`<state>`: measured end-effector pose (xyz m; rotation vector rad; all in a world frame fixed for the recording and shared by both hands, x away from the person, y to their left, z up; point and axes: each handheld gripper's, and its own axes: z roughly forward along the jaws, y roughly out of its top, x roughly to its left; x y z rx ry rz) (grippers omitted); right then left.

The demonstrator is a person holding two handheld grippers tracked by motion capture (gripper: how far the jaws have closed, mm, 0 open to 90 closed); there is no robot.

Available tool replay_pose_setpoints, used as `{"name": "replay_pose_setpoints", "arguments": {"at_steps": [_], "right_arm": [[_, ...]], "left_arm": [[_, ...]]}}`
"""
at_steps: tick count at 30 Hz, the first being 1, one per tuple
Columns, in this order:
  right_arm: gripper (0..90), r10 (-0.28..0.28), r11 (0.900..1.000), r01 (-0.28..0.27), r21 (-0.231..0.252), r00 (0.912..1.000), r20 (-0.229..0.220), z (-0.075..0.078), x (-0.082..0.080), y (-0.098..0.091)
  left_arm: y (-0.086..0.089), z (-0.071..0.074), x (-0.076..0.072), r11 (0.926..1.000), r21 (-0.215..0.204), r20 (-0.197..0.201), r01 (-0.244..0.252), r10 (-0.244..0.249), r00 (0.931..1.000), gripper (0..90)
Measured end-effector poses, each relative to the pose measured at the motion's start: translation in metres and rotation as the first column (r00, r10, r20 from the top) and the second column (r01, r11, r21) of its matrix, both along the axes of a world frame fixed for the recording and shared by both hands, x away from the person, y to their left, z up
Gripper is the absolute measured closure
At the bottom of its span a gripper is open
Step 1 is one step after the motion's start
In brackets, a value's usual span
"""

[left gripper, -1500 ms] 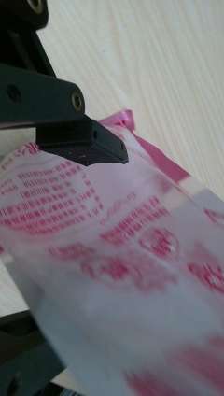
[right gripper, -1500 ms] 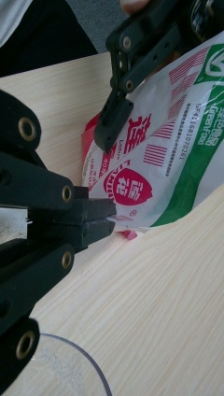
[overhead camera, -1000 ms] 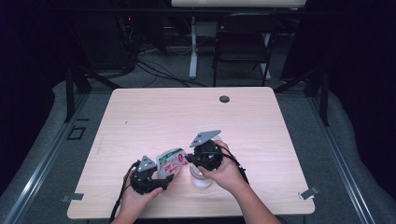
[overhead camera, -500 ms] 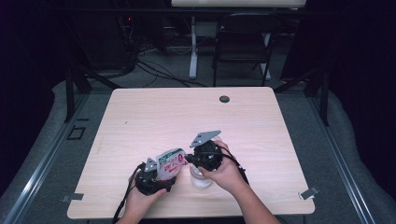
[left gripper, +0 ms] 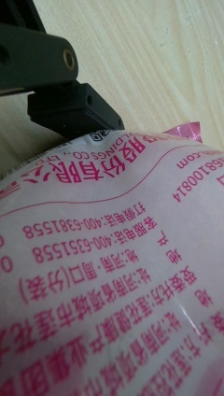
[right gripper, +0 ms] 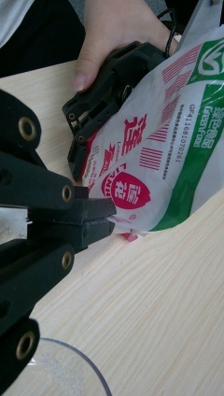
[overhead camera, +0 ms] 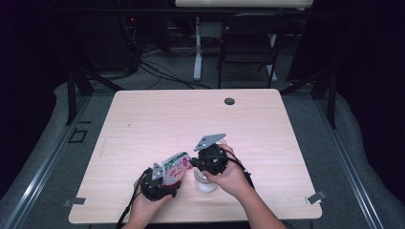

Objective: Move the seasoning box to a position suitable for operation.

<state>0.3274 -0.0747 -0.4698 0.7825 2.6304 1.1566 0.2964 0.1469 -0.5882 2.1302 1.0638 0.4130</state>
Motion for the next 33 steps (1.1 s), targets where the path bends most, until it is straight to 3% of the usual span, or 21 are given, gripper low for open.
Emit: {"name": "replay_pose_setpoints", "arguments": {"at_steps": [14,20,22,33], "right_arm": [[90.0,-0.001,1.0,0.001,-0.002,1.0,0.002,-0.0006,0.0006,0.0002],[90.0,-0.006,1.0,0.006,-0.002,1.0,0.003,-0.0007,0.0007,0.0002],[90.0,-0.005,1.0,0.005,0.002,1.0,0.003,-0.0009,0.0007,0.0003],[90.0,-0.009,0.9999,0.009,0.013,1.0,-0.001,-0.0007,0.0005,-0.0021]], "left_arm": [[-0.0002,0.0003,0.0009,0.9997,0.006,0.013,-0.024,0.024,0.9996,32.1],[0.0002,0.0003,0.0012,0.9991,-0.008,0.017,-0.042,0.042,0.999,37.4],[0.0006,0.0004,0.0009,0.9993,-0.017,0.023,-0.032,0.033,0.9992,46.0],[0.0026,0.0015,0.0015,0.9982,-0.048,0.021,-0.036,0.038,0.9991,52.9]]}}
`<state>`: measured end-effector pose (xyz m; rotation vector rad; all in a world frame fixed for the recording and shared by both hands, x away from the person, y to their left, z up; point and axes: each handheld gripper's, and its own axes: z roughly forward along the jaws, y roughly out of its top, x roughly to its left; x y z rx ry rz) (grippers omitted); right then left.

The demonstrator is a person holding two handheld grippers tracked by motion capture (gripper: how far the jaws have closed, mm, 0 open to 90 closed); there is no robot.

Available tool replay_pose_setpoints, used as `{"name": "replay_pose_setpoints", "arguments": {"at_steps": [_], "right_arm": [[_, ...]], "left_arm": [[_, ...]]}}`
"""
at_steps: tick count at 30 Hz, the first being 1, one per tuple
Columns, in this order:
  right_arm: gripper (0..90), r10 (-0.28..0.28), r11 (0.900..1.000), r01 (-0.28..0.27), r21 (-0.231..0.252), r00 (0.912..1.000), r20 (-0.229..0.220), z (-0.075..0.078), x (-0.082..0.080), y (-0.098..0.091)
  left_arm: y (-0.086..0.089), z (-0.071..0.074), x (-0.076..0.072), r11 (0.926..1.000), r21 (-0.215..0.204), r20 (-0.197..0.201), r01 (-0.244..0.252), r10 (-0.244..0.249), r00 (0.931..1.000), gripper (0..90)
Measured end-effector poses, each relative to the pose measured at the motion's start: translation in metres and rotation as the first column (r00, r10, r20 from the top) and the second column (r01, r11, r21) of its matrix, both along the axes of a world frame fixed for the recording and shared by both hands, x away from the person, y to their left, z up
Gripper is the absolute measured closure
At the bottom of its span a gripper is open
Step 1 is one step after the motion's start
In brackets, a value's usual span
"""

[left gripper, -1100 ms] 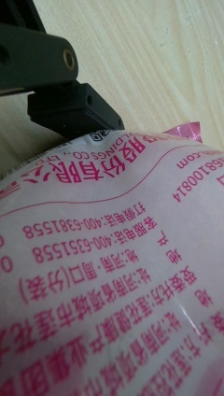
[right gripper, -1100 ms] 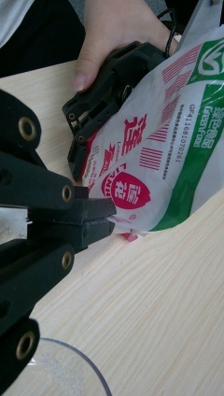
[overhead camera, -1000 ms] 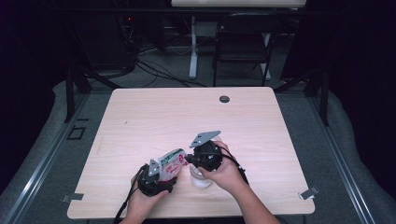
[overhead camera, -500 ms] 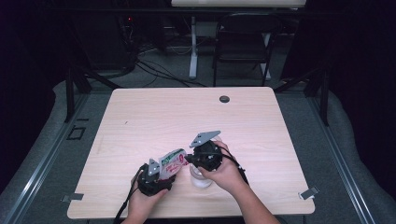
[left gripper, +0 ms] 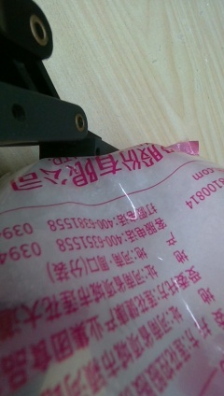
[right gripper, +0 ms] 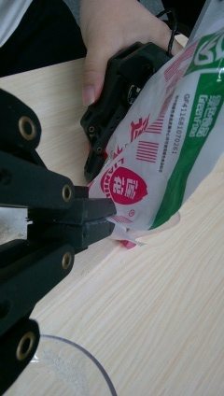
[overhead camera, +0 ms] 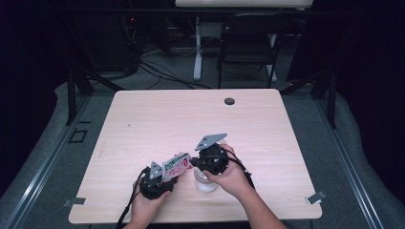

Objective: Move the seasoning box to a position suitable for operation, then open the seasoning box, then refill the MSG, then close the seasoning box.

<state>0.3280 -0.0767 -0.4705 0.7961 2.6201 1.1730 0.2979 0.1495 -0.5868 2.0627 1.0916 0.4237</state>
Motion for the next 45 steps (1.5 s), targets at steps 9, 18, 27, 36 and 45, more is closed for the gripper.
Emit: {"name": "replay_pose_setpoints", "arguments": {"at_steps": [9,18,27,36,45], "right_arm": [[90.0,-0.007,0.9996,0.007,0.029,1.0,-0.004,0.001,0.0,-0.003],[90.0,-0.005,0.9993,0.005,0.036,1.0,0.001,0.002,0.0,-0.005],[90.0,-0.001,0.9989,0.001,0.047,1.0,0.008,0.004,0.0,-0.006],[89.6,-0.002,0.9988,0.002,0.049,0.9999,0.01,0.005,-0.001,-0.008],[87.7,-0.008,0.9983,0.007,0.058,1.0,0.003,0.006,0.0,-0.012]], "left_arm": [[0.0,0.005,0.001,0.9998,0.011,0.005,0.014,-0.014,0.9999,55.5],[0.001,0.009,0.001,0.9994,0.031,0.015,0.016,-0.017,0.9997,56.0],[0.001,0.014,0.002,0.9981,0.058,0.035,0.019,-0.021,0.9992,56.3],[0.003,0.018,0.003,0.9949,0.099,0.063,0.018,-0.024,0.9977,56.4],[0.004,0.019,0.003,0.993,0.118,0.084,0.005,-0.015,0.9963,56.5]]}}
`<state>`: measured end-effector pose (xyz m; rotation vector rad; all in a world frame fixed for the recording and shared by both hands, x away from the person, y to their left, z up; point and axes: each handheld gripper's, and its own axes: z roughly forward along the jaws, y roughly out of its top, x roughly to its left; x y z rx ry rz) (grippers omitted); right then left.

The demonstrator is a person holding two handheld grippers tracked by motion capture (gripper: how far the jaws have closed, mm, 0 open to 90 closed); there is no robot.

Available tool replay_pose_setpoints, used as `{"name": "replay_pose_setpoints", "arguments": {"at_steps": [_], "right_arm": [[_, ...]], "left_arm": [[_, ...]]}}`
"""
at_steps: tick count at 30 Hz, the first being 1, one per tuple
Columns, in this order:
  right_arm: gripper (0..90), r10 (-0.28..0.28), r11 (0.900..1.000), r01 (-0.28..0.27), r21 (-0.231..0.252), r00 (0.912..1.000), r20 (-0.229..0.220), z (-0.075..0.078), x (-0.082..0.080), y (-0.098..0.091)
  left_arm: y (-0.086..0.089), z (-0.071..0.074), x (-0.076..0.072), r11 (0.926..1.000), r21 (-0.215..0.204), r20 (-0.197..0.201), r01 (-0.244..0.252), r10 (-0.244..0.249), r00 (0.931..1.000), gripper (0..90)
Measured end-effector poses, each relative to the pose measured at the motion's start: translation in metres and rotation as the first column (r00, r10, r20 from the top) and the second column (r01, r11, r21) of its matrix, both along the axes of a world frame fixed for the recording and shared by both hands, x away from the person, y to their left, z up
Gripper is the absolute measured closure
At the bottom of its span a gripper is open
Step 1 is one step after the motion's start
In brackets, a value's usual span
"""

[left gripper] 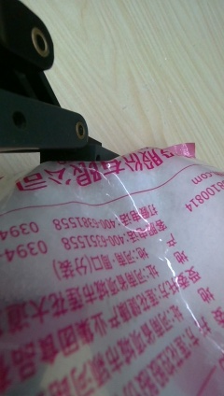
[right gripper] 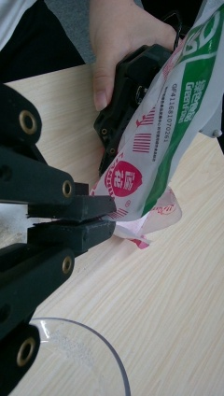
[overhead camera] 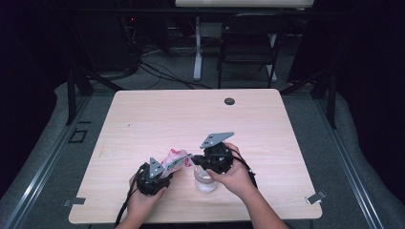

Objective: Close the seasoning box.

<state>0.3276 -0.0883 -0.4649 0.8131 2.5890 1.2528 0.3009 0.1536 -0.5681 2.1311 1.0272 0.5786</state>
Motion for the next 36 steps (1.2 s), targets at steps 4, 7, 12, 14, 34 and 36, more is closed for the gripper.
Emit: {"name": "replay_pose_setpoints", "arguments": {"at_steps": [4,7,12,14,34,36], "right_arm": [[85.7,0.001,1.0,-0.001,0.001,1.0,-0.004,0.0,0.0,0.0],[84.4,0.001,1.0,-0.001,0.001,1.0,-0.008,0.001,0.0,-0.001],[81.6,0.005,1.0,-0.005,-0.001,0.9999,-0.013,0.002,-0.001,-0.003],[80.1,0.006,1.0,-0.006,0.0,0.9999,-0.011,0.003,-0.002,-0.004],[57.6,0.039,0.999,-0.038,-0.023,0.9963,0.076,0.014,-0.012,-0.011],[56.4,0.048,0.9986,-0.046,-0.026,0.9953,0.084,0.014,-0.013,-0.009]], "left_arm": [[0.001,0.001,0.0,0.9999,0.009,0.013,-0.005,0.005,0.9999,56.6],[0.001,0.002,0.0,0.9996,0.026,0.026,-0.006,0.006,0.9997,56.6],[0.003,0.005,0.001,0.9992,0.04,0.04,-0.006,0.005,0.9992,56.7],[0.003,0.007,0.001,0.9988,0.046,0.052,-0.013,0.01,0.9986,56.7],[0.0,0.013,0.004,0.9928,0.119,0.102,-0.013,0.001,0.9948,56.9],[0.0,0.013,0.003,0.9915,0.13,0.109,-0.011,-0.003,0.9941,56.9]]}}
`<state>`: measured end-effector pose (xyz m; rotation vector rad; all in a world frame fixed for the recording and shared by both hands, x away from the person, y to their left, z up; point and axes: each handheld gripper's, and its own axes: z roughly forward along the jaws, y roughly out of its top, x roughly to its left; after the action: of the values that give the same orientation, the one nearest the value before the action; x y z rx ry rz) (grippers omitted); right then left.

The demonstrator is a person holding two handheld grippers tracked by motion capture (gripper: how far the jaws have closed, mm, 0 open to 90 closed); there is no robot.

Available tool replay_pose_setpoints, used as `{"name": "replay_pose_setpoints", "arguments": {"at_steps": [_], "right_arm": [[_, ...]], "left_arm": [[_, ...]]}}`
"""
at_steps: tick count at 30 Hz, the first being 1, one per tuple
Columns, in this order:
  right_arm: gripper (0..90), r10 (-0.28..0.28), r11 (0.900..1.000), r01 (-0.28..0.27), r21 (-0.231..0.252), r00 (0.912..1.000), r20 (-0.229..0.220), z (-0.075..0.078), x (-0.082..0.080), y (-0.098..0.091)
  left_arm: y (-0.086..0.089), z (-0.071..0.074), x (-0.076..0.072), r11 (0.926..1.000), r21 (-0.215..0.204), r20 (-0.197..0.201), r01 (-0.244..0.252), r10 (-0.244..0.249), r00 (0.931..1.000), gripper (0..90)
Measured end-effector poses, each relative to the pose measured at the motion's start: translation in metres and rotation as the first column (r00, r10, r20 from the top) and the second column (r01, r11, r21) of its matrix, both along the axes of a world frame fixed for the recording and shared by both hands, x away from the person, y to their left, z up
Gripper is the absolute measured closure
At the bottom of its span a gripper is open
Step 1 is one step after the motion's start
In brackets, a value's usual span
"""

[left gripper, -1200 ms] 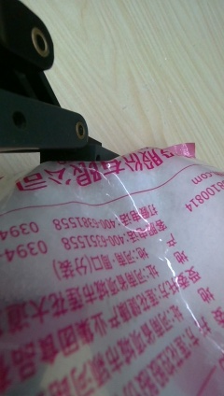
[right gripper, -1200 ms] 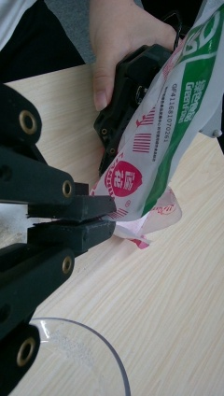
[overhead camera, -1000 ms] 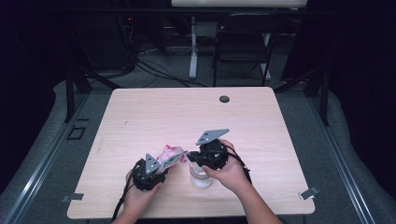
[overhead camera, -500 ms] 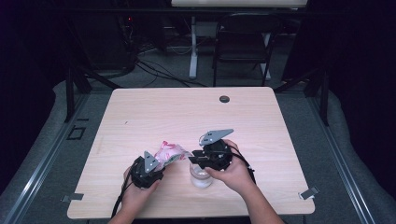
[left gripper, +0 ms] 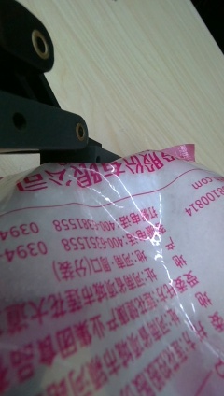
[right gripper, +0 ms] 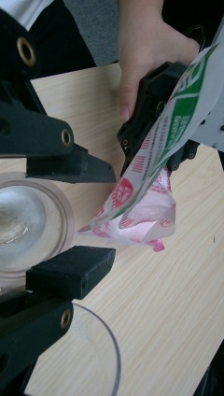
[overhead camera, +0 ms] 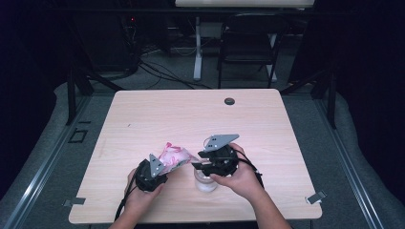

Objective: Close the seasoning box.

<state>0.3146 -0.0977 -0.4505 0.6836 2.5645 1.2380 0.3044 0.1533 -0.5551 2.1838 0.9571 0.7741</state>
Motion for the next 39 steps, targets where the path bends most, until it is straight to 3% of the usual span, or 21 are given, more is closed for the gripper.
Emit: {"name": "replay_pose_setpoints", "arguments": {"at_steps": [16,29,33,39], "right_arm": [[52.9,0.069,0.9968,-0.067,-0.045,0.9962,0.053,0.011,-0.014,0.012],[48.4,0.142,0.9876,-0.132,-0.085,0.9829,0.118,0.014,-0.022,0.023],[50.1,0.161,0.9836,-0.149,-0.102,0.9791,0.124,0.011,-0.024,0.028],[63.4,0.188,0.9776,-0.178,-0.113,0.9776,0.094,0.008,-0.026,0.034]], "left_arm": [[-0.002,0.009,-0.004,0.9971,0.075,0.065,0.011,-0.016,0.9978,56.9],[-0.005,0.011,-0.007,0.9922,0.122,0.081,0.024,-0.034,0.9961,57.0],[-0.007,0.011,-0.009,0.9898,0.139,0.086,0.03,-0.042,0.9954,56.9],[-0.009,0.011,-0.01,0.9859,0.162,0.103,0.041,-0.059,0.993,57.0]]}}
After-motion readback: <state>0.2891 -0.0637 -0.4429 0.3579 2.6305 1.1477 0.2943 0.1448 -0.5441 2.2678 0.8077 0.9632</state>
